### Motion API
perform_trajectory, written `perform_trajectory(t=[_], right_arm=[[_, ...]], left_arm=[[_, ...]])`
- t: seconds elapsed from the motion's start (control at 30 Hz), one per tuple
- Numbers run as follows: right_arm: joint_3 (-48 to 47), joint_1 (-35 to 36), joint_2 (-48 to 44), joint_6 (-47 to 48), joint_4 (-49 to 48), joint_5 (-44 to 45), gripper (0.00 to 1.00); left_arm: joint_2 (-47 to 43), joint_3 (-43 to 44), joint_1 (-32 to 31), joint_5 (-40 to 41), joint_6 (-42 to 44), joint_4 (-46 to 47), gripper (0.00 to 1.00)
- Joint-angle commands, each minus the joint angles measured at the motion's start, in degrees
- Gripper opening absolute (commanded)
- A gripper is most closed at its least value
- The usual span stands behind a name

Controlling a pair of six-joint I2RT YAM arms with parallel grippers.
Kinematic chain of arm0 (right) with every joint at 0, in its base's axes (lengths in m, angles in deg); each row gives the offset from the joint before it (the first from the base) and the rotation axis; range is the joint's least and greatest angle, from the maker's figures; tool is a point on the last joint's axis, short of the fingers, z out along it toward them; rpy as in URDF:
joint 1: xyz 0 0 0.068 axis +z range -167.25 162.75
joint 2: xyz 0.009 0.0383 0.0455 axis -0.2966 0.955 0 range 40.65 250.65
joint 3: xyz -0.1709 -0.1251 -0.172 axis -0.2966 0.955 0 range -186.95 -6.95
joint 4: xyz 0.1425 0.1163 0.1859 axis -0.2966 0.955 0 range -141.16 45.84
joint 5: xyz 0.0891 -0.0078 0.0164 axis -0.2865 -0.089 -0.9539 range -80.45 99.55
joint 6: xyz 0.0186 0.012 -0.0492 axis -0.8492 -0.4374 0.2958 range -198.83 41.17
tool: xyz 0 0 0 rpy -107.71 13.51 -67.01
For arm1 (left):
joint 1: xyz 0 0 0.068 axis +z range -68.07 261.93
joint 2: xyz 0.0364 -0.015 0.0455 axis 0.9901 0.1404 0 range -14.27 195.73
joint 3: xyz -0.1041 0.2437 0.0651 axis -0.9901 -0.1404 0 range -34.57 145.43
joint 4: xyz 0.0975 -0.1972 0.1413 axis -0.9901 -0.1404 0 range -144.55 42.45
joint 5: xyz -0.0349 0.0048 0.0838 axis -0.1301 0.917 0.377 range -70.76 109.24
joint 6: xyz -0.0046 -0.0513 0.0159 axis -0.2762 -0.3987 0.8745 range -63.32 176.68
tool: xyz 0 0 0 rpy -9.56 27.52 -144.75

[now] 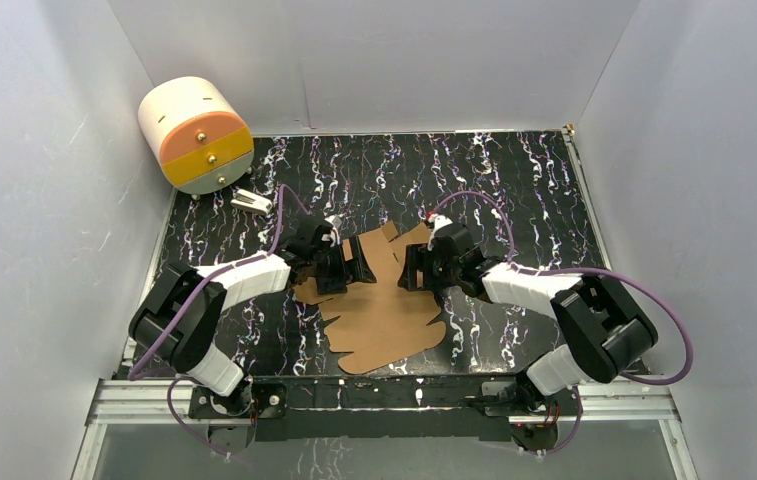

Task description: Fold the paper box

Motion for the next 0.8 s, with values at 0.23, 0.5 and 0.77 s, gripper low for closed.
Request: perform_trajectory(t=[0.23, 0.5, 0.77], right_arm=[[-2.0, -0.1, -4.8, -1.2, -1.4, -6.7, 0.78], [-2.2, -0.1, -7.0, -1.5, -1.4, -7.6, 0.75], [-1.7, -0.1, -8.0, -1.6, 0.0, -4.0, 0.74]], left_arm=[[1.6, 0.7, -0.7, 0.9, 0.2, -0.8, 0.85], [2.6, 1.1, -1.2, 1.1, 0.2, -0.9, 0.85], [4.1, 2.0, -2.2, 3.0, 1.1, -3.5, 0.84]])
